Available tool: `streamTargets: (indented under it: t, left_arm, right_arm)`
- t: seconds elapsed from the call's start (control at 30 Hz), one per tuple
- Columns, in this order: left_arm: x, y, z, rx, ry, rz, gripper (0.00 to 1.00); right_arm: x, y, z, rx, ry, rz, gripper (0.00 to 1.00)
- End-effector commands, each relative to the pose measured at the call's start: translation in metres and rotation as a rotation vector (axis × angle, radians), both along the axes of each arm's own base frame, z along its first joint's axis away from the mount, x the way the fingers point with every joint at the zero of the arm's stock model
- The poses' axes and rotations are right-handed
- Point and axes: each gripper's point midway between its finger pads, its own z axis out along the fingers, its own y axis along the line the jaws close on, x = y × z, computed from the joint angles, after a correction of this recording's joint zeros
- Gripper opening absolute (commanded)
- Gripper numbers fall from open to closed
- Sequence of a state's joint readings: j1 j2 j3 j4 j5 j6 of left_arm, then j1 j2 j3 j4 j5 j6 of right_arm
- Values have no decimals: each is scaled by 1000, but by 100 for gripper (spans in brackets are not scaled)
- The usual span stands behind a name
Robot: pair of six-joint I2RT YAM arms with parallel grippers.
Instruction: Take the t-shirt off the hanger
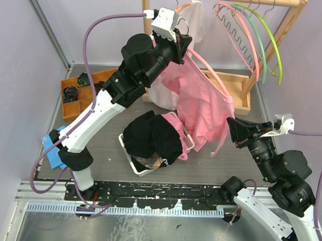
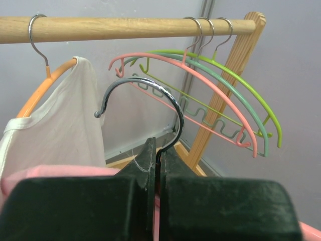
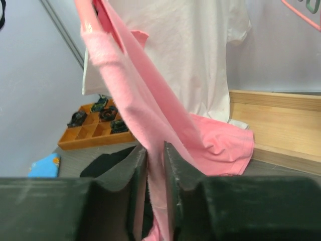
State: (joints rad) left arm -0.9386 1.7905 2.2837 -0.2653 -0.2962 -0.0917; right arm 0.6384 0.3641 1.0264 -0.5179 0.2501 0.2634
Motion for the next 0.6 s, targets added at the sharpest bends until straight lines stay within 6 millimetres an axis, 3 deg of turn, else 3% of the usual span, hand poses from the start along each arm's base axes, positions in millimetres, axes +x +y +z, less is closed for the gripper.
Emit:
streamTargets:
  t: [0.0, 0.03, 0.17, 0.33, 0.43, 0.57]
  left_arm:
    - [-16, 22, 44, -123, -66, -6, 0]
    - [-15, 22, 44, -124, -65, -7, 0]
    - [-17, 22, 51, -146, -72, -11, 0]
    - [-17, 26, 67, -180, -85, -5, 0]
    - [-18, 27, 73, -194, -89, -4, 0]
    - [-17, 27, 74, -197, -88, -4, 0]
  right_arm:
    - [-3, -18, 30, 73, -90, -73, 11]
    - [-2, -19, 29, 70, -86, -79, 3]
    - [4, -16, 12, 82, -20, -93, 1]
    - [30, -11, -56, 93, 242, -197, 1]
    - [34, 0, -89, 87, 338, -184, 1]
    - [30, 9, -96, 132, 329, -124, 1]
